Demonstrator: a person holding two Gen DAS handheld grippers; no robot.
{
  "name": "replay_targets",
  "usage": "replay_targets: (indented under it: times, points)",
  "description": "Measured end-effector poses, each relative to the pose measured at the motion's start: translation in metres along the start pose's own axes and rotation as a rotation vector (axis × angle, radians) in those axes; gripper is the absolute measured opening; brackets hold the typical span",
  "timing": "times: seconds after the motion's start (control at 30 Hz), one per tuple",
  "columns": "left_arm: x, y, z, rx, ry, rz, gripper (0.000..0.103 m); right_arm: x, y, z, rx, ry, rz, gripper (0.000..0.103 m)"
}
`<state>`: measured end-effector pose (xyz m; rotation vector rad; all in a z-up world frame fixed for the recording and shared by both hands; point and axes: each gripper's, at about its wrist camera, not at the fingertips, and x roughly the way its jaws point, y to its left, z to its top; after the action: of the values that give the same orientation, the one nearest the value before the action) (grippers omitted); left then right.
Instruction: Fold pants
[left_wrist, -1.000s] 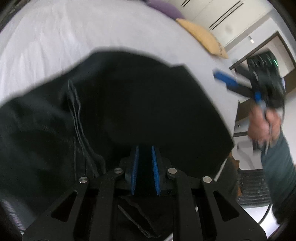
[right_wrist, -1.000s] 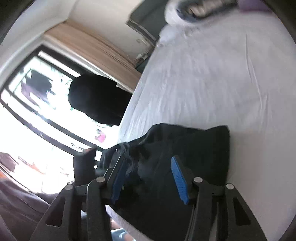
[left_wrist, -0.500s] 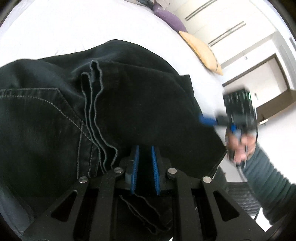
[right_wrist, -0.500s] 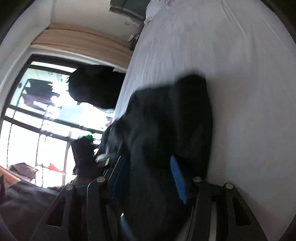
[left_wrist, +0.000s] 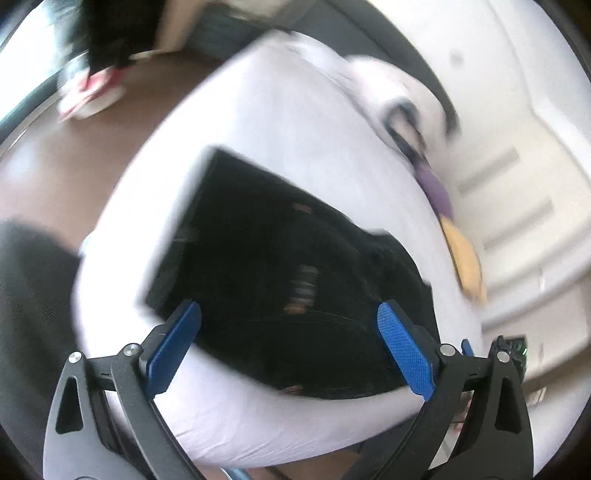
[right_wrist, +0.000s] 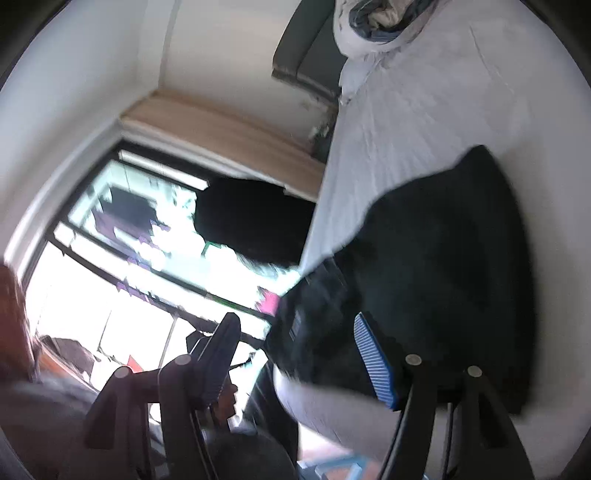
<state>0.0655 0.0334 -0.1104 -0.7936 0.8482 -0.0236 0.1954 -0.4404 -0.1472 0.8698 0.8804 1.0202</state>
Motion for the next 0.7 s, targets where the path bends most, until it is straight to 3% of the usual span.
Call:
replay_targets:
  times: [0.07, 0.2, 0.37, 0.53, 0.63, 0.7]
  points:
    - [-0.005, 0.024, -0.001, -0.095, -0.02, 0.019, 0.098, 0.031, -0.006, 0.009, 0.052, -0.011, 0.013, 0.068]
    - [0.016, 0.049, -0.008, -0.252, 0.037, -0.007, 0.097, 0.096, -0.002, 0.006, 0.099, 0.049, 0.029, 0.068]
    - [0.031, 0.055, -0.001, -0.257, -0.011, -0.045, 0.097, 0.148, 0.009, -0.004, 0.109, 0.117, 0.06, 0.068]
    - [0.04, 0.066, 0.003, -0.329, -0.011, -0.114, 0.095, 0.153, 0.003, -0.013, 0.151, 0.135, 0.049, 0.068]
    - [0.047, 0.066, 0.007, -0.362, 0.014, -0.139, 0.074, 0.152, 0.002, -0.015, 0.154, 0.141, 0.049, 0.068]
    - [0.051, 0.073, 0.01, -0.415, 0.04, -0.156, 0.051, 0.151, 0.002, -0.014, 0.152, 0.154, 0.042, 0.068]
